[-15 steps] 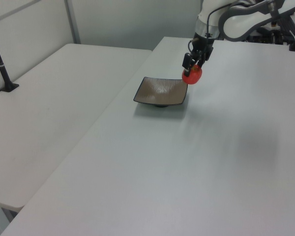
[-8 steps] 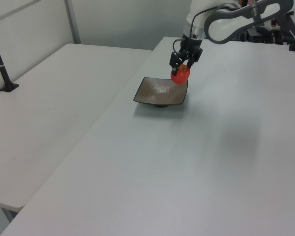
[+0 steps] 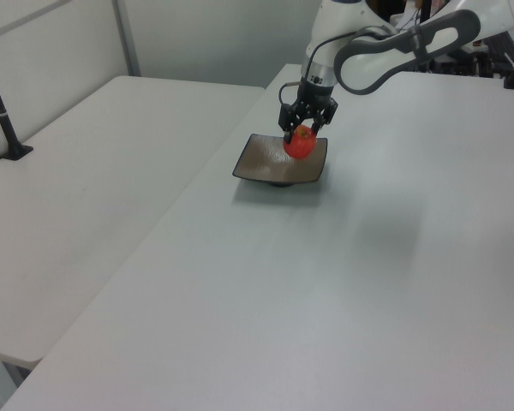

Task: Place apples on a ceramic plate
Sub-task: 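Carry the apple over the brown square plate, then lower the apple onto the plate and open the gripper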

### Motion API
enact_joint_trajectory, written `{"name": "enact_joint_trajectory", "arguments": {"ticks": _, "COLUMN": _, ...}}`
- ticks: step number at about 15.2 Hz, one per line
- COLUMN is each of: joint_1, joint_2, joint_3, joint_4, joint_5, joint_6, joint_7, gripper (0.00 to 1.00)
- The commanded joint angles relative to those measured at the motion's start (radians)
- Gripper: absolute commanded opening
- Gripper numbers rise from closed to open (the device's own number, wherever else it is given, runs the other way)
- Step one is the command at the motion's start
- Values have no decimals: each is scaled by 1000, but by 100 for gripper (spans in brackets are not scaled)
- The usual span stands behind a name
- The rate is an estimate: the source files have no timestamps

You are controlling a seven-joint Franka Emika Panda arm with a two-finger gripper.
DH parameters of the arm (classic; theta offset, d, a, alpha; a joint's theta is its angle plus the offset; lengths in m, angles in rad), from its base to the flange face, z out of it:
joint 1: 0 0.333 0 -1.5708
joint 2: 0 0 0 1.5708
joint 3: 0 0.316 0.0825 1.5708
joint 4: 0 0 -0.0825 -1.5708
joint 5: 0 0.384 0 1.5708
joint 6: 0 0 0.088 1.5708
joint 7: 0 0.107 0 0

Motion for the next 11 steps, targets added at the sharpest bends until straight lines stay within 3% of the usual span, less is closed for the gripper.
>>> {"name": "enact_joint_trajectory", "arguments": {"ticks": 1, "joint_1": 1, "joint_2": 50, "joint_3": 16, "joint_4": 61, "joint_5": -12, "joint_6": -3, "joint_7": 35, "gripper": 44}}
{"name": "enact_joint_trajectory", "arguments": {"ticks": 3, "joint_1": 1, "joint_2": 57, "joint_3": 20, "joint_4": 61, "joint_5": -12, "joint_6": -1, "joint_7": 37, "gripper": 46}}
{"name": "enact_joint_trajectory", "arguments": {"ticks": 4, "joint_1": -1, "joint_2": 59, "joint_3": 22, "joint_4": 62, "joint_5": -12, "joint_6": -1, "joint_7": 37, "gripper": 57}}
{"name": "enact_joint_trajectory", "arguments": {"ticks": 6, "joint_1": -2, "joint_2": 60, "joint_3": 27, "joint_4": 61, "joint_5": -12, "joint_6": 0, "joint_7": 37, "gripper": 65}}
{"name": "enact_joint_trajectory", "arguments": {"ticks": 7, "joint_1": -2, "joint_2": 61, "joint_3": 30, "joint_4": 61, "joint_5": -12, "joint_6": -1, "joint_7": 37, "gripper": 75}}
{"name": "enact_joint_trajectory", "arguments": {"ticks": 9, "joint_1": -4, "joint_2": 62, "joint_3": 33, "joint_4": 61, "joint_5": -13, "joint_6": -1, "joint_7": 35, "gripper": 85}}
{"name": "enact_joint_trajectory", "arguments": {"ticks": 10, "joint_1": -4, "joint_2": 62, "joint_3": 33, "joint_4": 61, "joint_5": -19, "joint_6": -1, "joint_7": 35, "gripper": 100}}
{"name": "enact_joint_trajectory", "arguments": {"ticks": 11, "joint_1": -4, "joint_2": 62, "joint_3": 33, "joint_4": 61, "joint_5": -28, "joint_6": -1, "joint_7": 35, "gripper": 100}}
